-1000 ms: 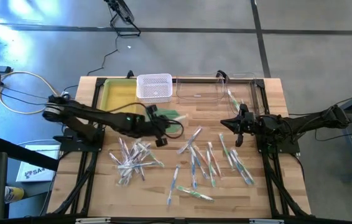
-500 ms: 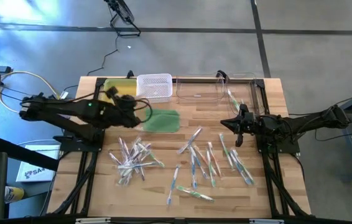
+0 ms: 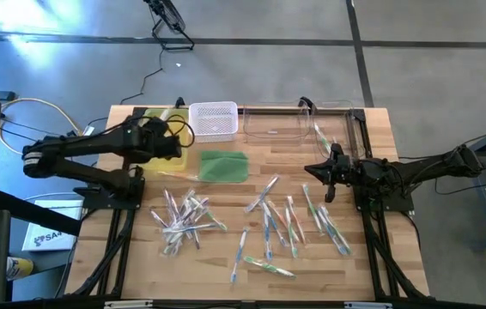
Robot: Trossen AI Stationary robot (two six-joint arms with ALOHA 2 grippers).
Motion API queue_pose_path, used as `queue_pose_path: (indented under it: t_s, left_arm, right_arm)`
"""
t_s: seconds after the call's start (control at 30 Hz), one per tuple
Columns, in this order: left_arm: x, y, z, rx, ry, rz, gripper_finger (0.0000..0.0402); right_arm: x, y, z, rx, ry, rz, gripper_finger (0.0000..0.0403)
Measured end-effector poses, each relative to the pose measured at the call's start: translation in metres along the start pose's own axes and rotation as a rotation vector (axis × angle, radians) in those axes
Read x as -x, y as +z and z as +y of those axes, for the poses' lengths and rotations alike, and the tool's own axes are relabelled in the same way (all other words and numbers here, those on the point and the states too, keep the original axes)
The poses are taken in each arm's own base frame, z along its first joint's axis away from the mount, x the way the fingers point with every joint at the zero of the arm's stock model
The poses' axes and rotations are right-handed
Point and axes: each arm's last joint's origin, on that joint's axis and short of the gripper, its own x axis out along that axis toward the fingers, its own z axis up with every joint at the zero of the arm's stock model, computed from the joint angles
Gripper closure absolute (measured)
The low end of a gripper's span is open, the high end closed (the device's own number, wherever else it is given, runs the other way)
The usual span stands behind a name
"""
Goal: Pick & Place Toothbrushes
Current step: Put the orange toothbrush into the yellow bin
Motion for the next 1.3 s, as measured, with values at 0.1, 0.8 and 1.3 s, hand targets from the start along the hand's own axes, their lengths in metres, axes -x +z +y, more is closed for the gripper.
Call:
queue_pose_path:
  t_s: [0.1,0.8,1.3]
  left_arm:
    - [-0.016,-0.005,-0.004,0.023,0.011,0.042,0.0371]
    - [-0.104,-0.016,-0.01,0.091,-0.245,0.14,0.0369]
    - [-0.138,-0.04,-0.01,0.181,-0.271,0.106,0.0368]
  right_arm:
    - [0.0,0.0,0.0,0.004,0.0,0.0,0.0401]
    - [0.0,0.0,0.0,0.004,0.0,0.0,0.0401]
    - [0.0,0.0,0.0,0.029,-0.001,0.0,0.0401]
